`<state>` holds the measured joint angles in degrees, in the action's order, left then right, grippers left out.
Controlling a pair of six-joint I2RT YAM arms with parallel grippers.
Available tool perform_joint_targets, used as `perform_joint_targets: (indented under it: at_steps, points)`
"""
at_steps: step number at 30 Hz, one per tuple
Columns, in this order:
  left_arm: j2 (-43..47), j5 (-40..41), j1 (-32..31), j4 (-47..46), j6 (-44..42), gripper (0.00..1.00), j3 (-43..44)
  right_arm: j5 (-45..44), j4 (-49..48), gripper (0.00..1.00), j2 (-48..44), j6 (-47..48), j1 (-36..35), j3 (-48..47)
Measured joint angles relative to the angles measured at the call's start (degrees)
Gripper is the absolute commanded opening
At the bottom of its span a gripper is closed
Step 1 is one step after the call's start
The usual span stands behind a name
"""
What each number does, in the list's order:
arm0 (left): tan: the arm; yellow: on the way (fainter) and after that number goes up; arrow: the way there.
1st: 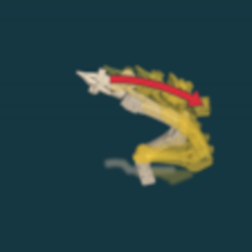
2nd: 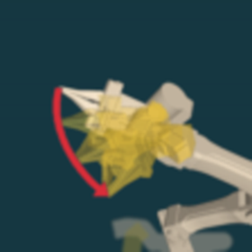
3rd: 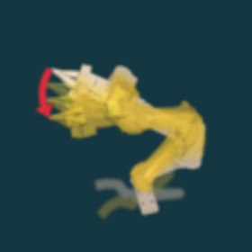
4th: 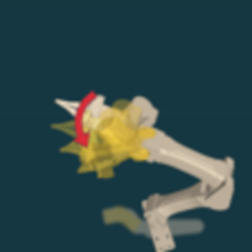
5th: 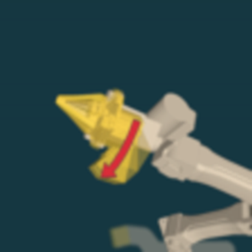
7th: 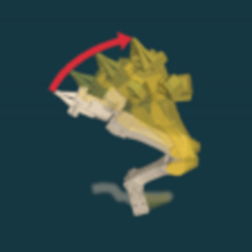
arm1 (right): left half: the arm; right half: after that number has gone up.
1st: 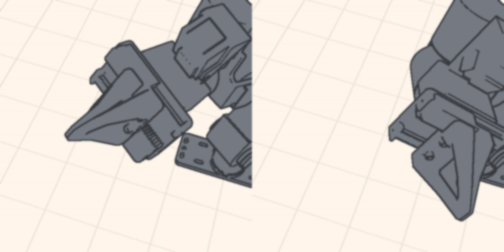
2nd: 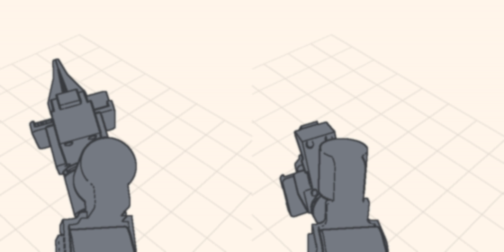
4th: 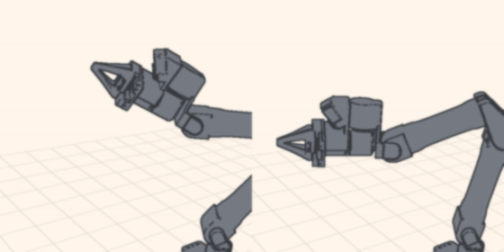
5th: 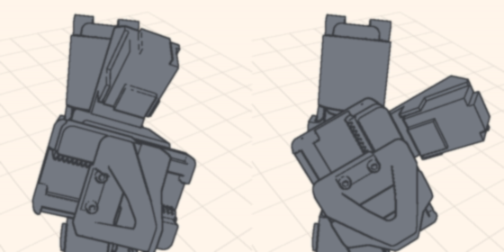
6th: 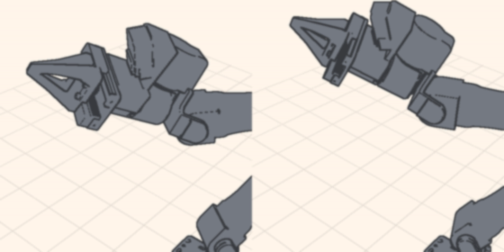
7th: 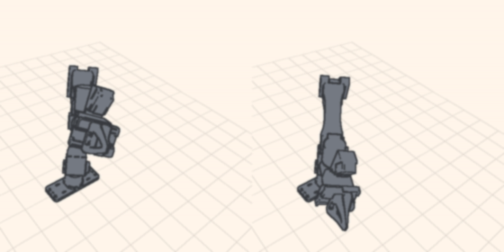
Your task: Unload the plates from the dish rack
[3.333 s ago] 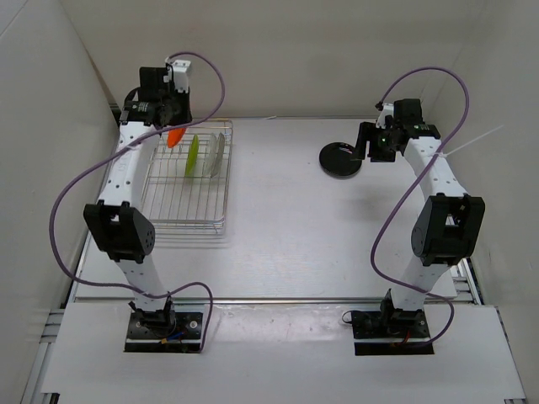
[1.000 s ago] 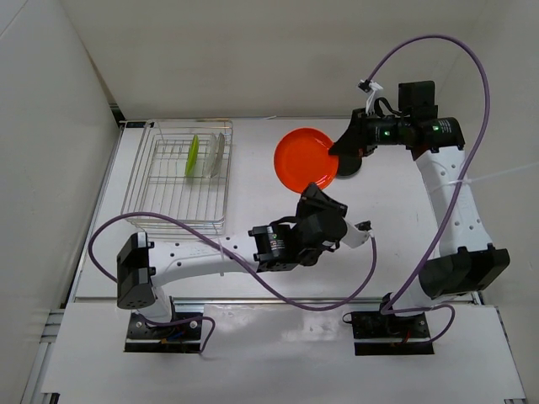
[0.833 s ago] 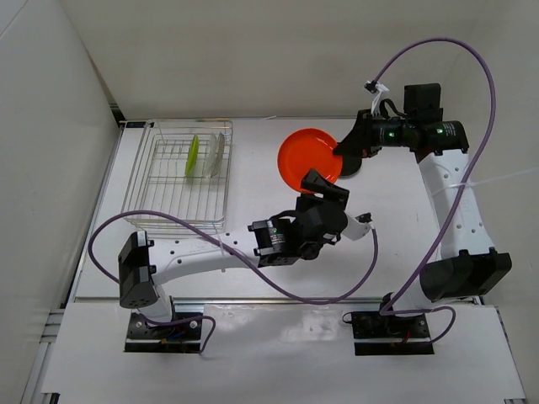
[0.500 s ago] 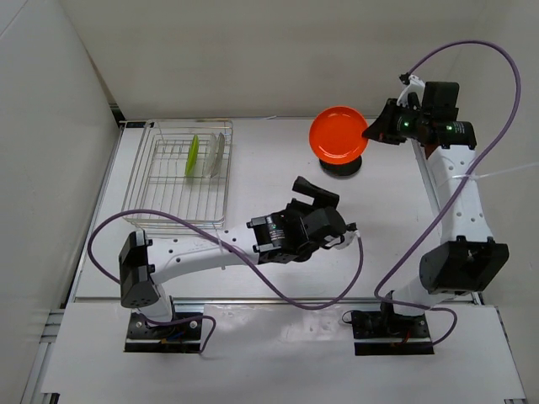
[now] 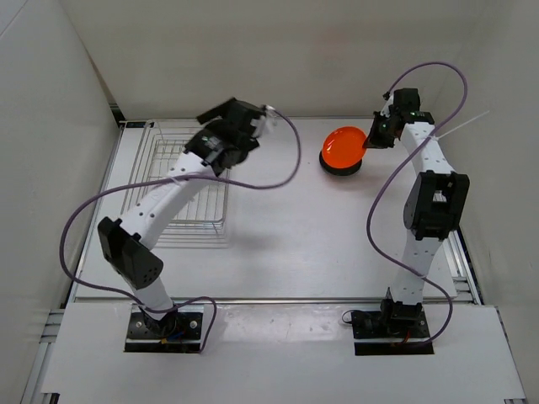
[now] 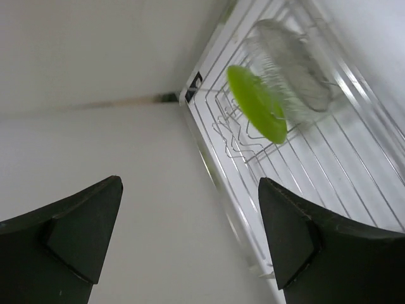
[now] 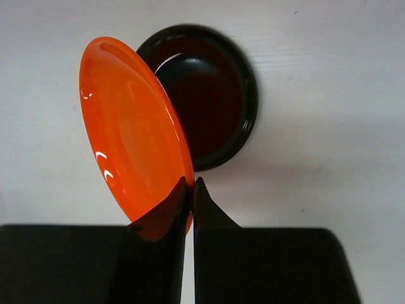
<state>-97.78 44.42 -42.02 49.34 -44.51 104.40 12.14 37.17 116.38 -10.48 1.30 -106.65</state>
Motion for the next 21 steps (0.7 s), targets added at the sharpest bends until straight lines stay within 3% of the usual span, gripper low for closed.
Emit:
perform_joint_targets:
  at_steps: [4, 9, 16, 21]
  points:
    - [2.5, -5.4, 11.3, -0.5, 6.3, 0.99, -0.9, -1.4, 0.0, 0.00, 6.1, 0.4, 0.6, -6.9]
    - [4.6, -14.3, 21.2, -0.8, 14.3, 0.99, -5.0, -1.8, -0.1, 0.00, 10.6, 0.5, 1.1, -14.7]
    - [4.4, -30.6, 30.2, 0.2, 25.8, 0.99, -4.4, -2.9, 0.0, 0.00, 14.2, 1.2, 1.2, -16.7]
    - [4.1, -39.1, 32.1, 0.7, 31.7, 0.99, -1.2, -3.0, 0.4, 0.00, 16.7, 1.7, 1.2, -16.6]
